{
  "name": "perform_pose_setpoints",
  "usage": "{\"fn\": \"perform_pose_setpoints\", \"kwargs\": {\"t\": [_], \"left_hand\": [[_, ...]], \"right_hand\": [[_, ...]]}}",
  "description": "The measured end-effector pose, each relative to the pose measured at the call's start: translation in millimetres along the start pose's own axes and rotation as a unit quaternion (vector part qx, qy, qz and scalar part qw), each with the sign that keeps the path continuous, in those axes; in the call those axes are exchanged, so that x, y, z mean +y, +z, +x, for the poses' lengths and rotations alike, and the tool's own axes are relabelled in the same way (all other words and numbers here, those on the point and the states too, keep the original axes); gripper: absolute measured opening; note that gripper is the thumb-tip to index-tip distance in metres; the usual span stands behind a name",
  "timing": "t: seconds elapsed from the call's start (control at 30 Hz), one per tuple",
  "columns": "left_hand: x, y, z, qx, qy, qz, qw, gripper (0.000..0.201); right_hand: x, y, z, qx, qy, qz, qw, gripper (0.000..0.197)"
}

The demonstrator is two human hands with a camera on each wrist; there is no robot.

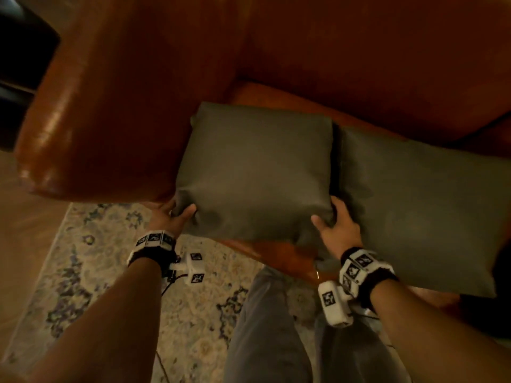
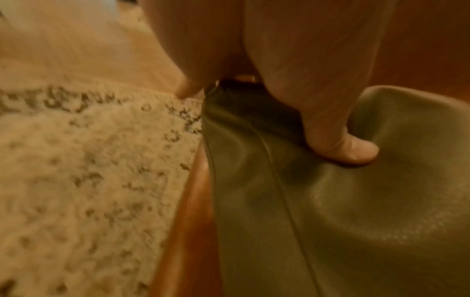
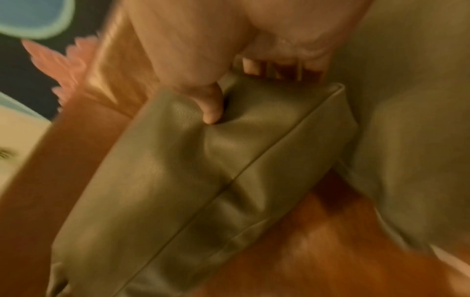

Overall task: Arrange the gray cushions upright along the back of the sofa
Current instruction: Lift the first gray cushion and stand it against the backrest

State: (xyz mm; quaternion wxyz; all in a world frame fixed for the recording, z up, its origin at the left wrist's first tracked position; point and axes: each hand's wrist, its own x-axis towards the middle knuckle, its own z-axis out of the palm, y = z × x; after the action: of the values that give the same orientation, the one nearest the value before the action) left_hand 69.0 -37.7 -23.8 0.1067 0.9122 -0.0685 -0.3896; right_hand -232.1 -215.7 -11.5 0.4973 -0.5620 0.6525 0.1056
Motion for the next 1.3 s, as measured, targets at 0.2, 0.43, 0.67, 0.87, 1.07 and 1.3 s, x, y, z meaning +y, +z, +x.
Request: {"fn": "perform_pose_setpoints", "kwargs": {"t": [0.2, 0.43, 0.67, 0.87, 1.07, 1.3], "left_hand": [[121, -6, -27, 0.042, 0.107, -0.110, 0.987, 0.056], [257, -36, -40, -0.024, 0.162, -0.066, 0.984, 0.062], [326, -13, -5, -0.101, 0.183, -0.397, 0.894, 0.040], [342, 11, 10, -0.099, 0.180, -0.301, 0.931, 0.060], [347, 12, 53, -0.076, 0.122, -0.247, 0.958, 0.106], [332, 17, 40, -0.054, 0.153, -0.371, 0.914, 0.080]], "right_hand": [[-25, -93, 13, -0.002, -0.031, -0.098, 0.995, 0.071], [-47, -228, 31, 0.093, -0.018, 0.016, 0.995, 0.036], [-78, -263, 70, 0.215, -0.054, 0.300, 0.928, 0.040], [-78, -238, 94, 0.211, -0.031, 0.282, 0.935, 0.036], [-115, -254, 132, 0.186, 0.012, 0.147, 0.971, 0.053], [-82, -266, 114, 0.174, 0.003, 0.380, 0.908, 0.046]]}}
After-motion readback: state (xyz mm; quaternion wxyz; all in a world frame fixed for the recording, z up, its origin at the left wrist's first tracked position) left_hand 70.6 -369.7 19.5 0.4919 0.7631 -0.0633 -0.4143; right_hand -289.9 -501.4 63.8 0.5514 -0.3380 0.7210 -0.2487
